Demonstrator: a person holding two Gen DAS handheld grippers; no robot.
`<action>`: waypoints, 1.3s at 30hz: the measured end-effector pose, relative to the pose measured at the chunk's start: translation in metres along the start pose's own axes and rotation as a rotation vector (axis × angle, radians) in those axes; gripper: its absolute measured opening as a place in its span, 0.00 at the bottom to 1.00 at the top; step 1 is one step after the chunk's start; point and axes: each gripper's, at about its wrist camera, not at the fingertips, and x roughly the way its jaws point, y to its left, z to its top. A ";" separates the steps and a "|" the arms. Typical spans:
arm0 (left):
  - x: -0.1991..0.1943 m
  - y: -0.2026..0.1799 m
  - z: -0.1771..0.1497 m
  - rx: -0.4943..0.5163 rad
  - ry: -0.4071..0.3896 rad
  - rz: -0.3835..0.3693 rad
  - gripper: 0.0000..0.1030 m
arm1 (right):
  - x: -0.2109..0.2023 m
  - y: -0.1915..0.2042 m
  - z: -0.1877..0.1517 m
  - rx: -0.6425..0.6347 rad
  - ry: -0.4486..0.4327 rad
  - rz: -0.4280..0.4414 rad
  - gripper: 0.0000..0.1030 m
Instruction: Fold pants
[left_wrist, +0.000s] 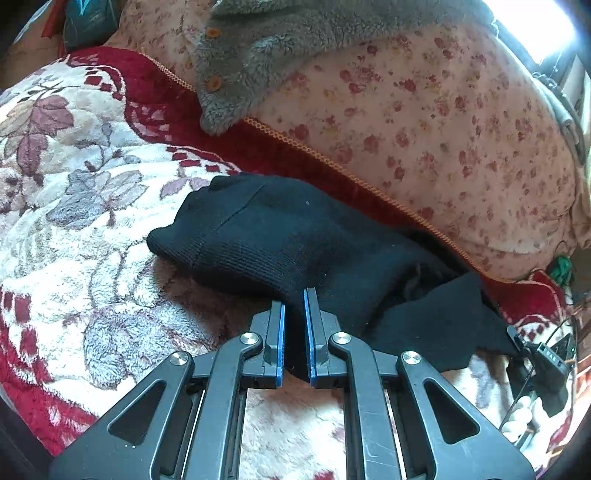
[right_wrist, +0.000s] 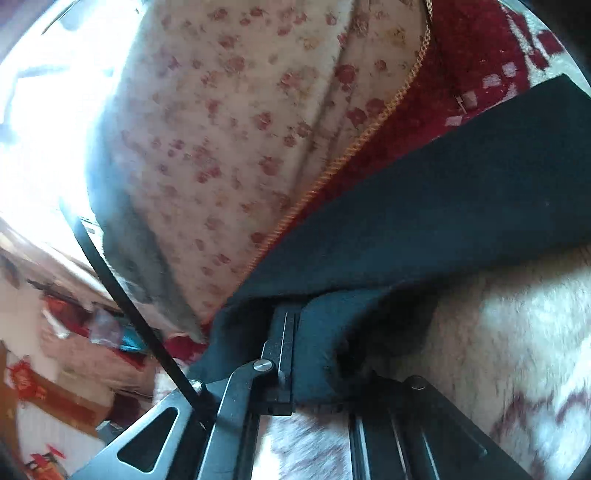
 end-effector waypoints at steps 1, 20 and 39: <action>-0.003 -0.001 0.000 -0.001 -0.001 -0.007 0.08 | -0.005 0.004 -0.002 -0.006 -0.003 0.011 0.04; -0.060 0.016 -0.018 -0.026 0.005 -0.099 0.04 | -0.174 0.018 -0.004 -0.066 -0.182 0.025 0.04; 0.024 0.025 -0.017 -0.093 0.127 -0.031 0.42 | -0.187 -0.017 -0.002 -0.067 -0.140 -0.364 0.27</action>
